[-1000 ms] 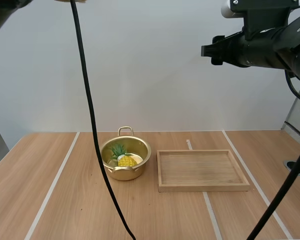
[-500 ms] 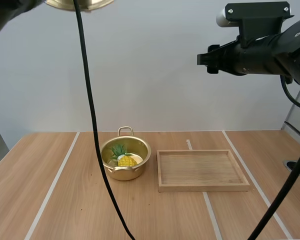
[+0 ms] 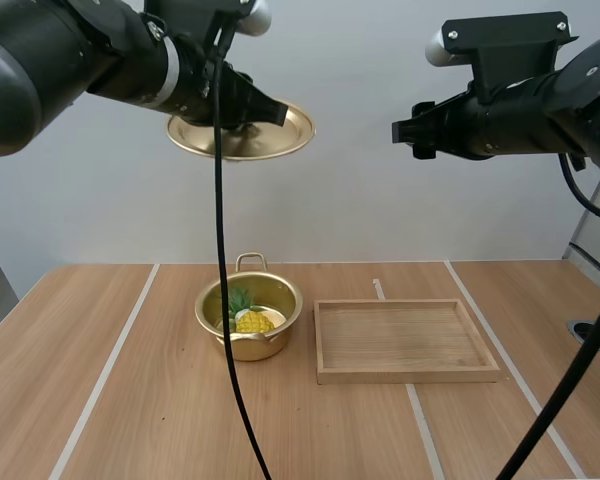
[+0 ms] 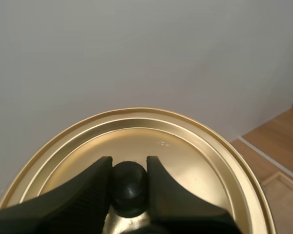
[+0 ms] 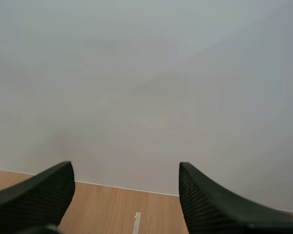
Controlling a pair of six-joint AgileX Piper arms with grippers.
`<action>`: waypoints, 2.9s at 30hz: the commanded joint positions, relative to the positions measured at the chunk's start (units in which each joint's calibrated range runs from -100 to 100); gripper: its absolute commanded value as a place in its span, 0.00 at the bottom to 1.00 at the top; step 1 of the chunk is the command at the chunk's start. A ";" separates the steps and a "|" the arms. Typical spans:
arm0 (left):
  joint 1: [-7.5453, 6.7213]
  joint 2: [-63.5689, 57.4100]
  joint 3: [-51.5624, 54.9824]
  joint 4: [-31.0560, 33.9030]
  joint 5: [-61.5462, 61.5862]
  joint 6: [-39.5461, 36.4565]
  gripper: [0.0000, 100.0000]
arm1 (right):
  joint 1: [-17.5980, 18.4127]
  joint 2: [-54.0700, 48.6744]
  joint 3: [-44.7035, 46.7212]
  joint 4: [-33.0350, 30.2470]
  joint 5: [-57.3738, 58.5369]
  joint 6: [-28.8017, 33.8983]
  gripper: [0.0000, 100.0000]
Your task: Open the pot, put the pineapple inside, and close it
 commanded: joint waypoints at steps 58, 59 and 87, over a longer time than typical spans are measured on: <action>0.01 26.38 22.12 -3.80 -17.66 10.84 0.00 | -0.23 -0.73 0.07 -0.60 3.32 0.20 1.00; 0.01 26.61 22.50 -3.80 -18.64 11.33 0.00 | -0.23 -0.73 0.07 -0.60 3.32 0.20 1.00; 0.01 31.56 23.07 -7.36 -15.28 15.92 0.00 | -0.23 -0.73 0.07 -0.71 4.51 0.20 1.00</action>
